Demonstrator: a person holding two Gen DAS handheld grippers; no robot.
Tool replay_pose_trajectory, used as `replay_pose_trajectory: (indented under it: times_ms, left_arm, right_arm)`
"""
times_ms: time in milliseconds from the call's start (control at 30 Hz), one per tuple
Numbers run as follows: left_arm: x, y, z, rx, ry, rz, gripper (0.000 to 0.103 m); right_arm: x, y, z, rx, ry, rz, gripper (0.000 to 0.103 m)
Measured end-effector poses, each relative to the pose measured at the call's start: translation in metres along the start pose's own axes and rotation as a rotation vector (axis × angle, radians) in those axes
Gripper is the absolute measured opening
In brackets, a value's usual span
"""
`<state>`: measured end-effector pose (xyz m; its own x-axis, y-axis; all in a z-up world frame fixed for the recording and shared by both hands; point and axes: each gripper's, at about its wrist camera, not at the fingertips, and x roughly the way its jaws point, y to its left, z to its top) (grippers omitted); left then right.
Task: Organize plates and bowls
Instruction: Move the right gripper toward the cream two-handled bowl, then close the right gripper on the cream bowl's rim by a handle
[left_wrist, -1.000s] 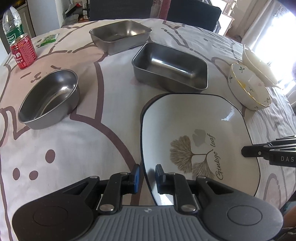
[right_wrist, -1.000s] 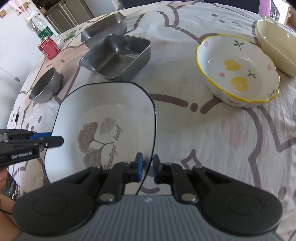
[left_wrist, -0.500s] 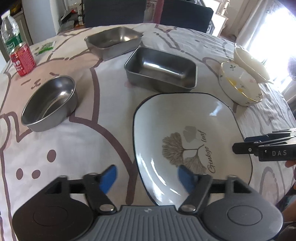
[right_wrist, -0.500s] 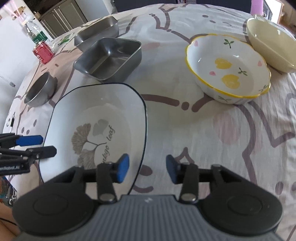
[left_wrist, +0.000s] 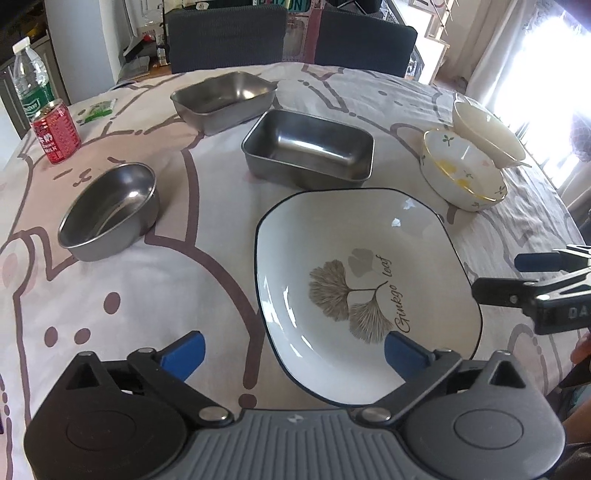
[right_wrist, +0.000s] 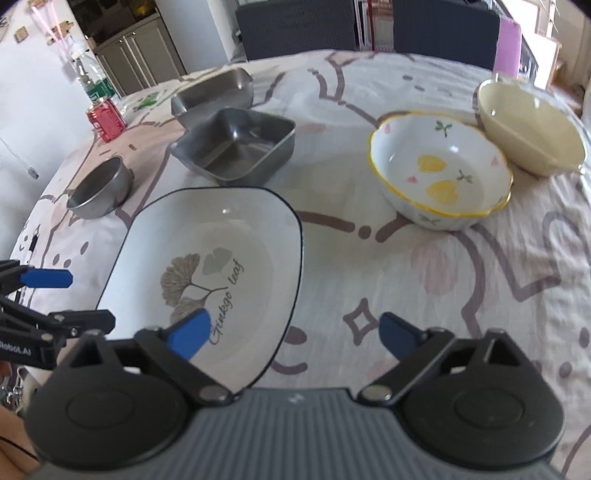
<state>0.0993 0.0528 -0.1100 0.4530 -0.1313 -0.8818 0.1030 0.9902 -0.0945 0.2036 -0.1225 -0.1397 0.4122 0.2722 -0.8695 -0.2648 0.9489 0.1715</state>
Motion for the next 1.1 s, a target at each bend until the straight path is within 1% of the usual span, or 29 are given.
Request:
replay_pose_trajectory:
  times_ms: [133, 233, 367, 533, 633, 767, 867, 933, 1000, 1100]
  left_arm:
    - [-0.009, -0.006, 0.005, -0.011, -0.035, 0.022, 0.103]
    - [-0.018, -0.016, 0.017, -0.014, -0.088, 0.009, 0.103]
    - [-0.025, -0.034, 0.037, 0.007, -0.15, 0.015, 0.103]
    - [-0.024, -0.061, 0.065, 0.011, -0.208, -0.033, 0.103]
    - [-0.018, -0.078, 0.08, 0.024, -0.231, -0.051, 0.103]
    - [-0.007, -0.101, 0.094, 0.034, -0.264, -0.072, 0.103]
    - [0.004, -0.117, 0.104, 0.039, -0.273, -0.095, 0.103]
    - [0.01, -0.127, 0.11, 0.037, -0.277, -0.11, 0.103]
    - [0.016, -0.134, 0.115, 0.034, -0.275, -0.125, 0.103]
    - [0.021, -0.14, 0.124, 0.013, -0.288, -0.14, 0.103]
  right_arm:
    - [-0.014, -0.006, -0.002, 0.008, -0.04, 0.004, 0.103]
    - [-0.027, -0.015, 0.0, 0.025, -0.085, -0.022, 0.103]
    - [-0.042, -0.034, 0.007, 0.077, -0.165, -0.044, 0.103]
    - [-0.057, -0.076, 0.018, 0.207, -0.252, -0.075, 0.103]
    - [-0.063, -0.108, 0.025, 0.301, -0.301, -0.118, 0.103]
    - [-0.067, -0.149, 0.036, 0.42, -0.331, -0.249, 0.103]
    - [-0.066, -0.174, 0.046, 0.479, -0.361, -0.309, 0.103]
    - [-0.065, -0.19, 0.049, 0.521, -0.389, -0.329, 0.103]
    - [-0.063, -0.208, 0.051, 0.581, -0.413, -0.33, 0.103]
    - [-0.054, -0.231, 0.061, 0.673, -0.417, -0.331, 0.103]
